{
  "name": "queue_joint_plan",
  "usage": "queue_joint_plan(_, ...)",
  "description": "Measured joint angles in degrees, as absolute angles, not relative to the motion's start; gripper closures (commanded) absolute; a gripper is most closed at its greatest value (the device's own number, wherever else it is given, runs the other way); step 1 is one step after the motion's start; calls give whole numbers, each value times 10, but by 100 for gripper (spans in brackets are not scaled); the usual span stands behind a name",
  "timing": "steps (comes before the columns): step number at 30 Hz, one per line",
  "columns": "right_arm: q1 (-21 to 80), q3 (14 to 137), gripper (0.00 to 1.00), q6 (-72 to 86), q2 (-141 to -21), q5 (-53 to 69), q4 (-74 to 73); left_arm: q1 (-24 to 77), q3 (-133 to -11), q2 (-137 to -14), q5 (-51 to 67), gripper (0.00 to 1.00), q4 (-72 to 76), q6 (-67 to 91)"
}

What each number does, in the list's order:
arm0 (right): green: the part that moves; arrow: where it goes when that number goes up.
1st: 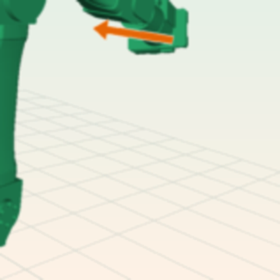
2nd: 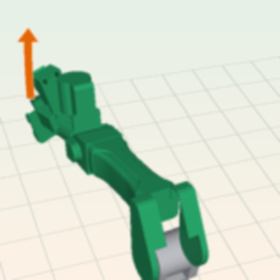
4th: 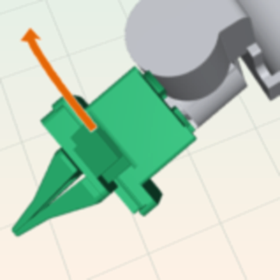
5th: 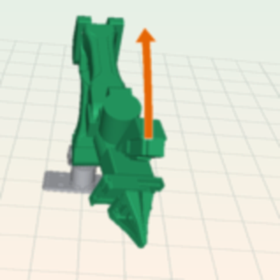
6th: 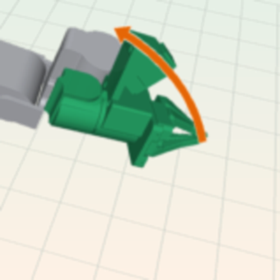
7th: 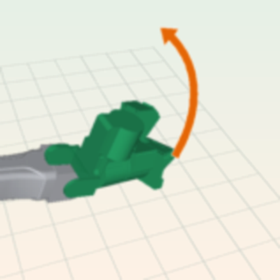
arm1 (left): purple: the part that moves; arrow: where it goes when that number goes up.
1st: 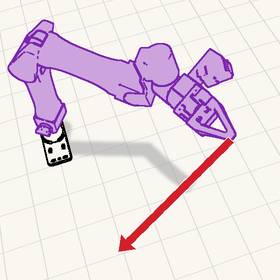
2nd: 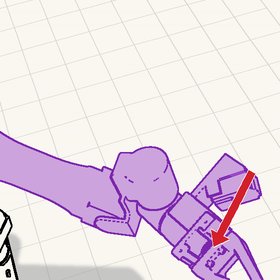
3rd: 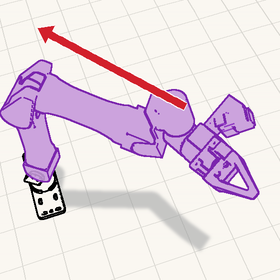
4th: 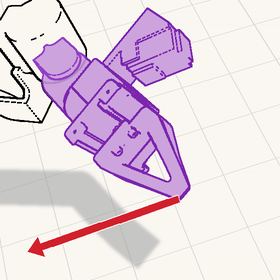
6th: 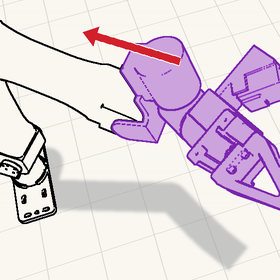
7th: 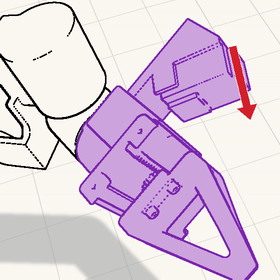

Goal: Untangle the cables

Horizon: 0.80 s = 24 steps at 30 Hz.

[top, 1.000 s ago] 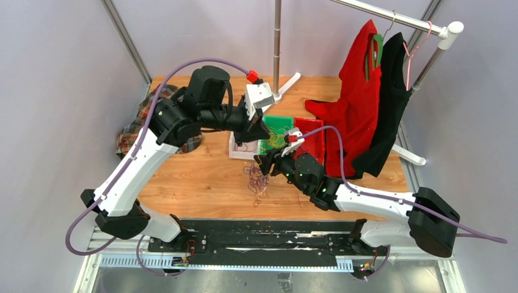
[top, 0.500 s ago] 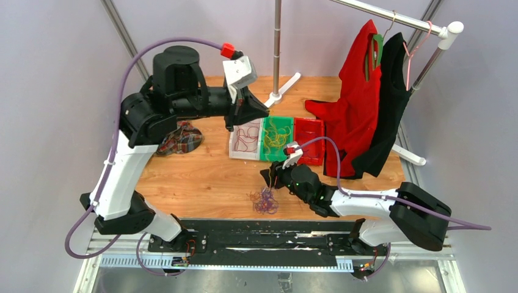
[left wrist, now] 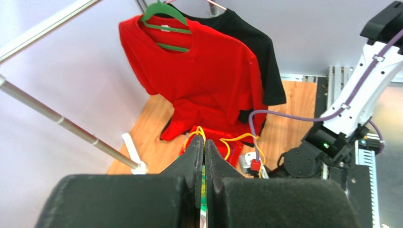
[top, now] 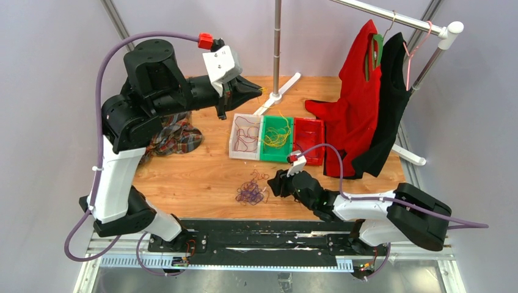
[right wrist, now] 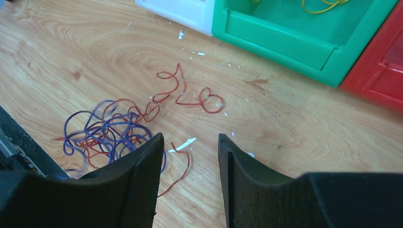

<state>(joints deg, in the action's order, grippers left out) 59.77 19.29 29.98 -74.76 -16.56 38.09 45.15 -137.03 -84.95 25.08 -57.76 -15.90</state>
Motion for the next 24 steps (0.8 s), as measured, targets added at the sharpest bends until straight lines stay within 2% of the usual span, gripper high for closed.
queue_joint_plan(5,598,189,47,292,-714,-168,365,451,-1372,-848,243,100,-558,-163)
queue_joint_plan(12,598,219,38,248,-586,-172,279,451,-1329,-839,242,100,-553,-171)
queue_joint_plan(18,598,246,40,229,-522,-212,222,451,-1285,-839,242,100,-545,-174)
queue_joint_plan(24,598,233,44,231,-489,-277,171,451,-1183,-840,236,100,-512,-192)
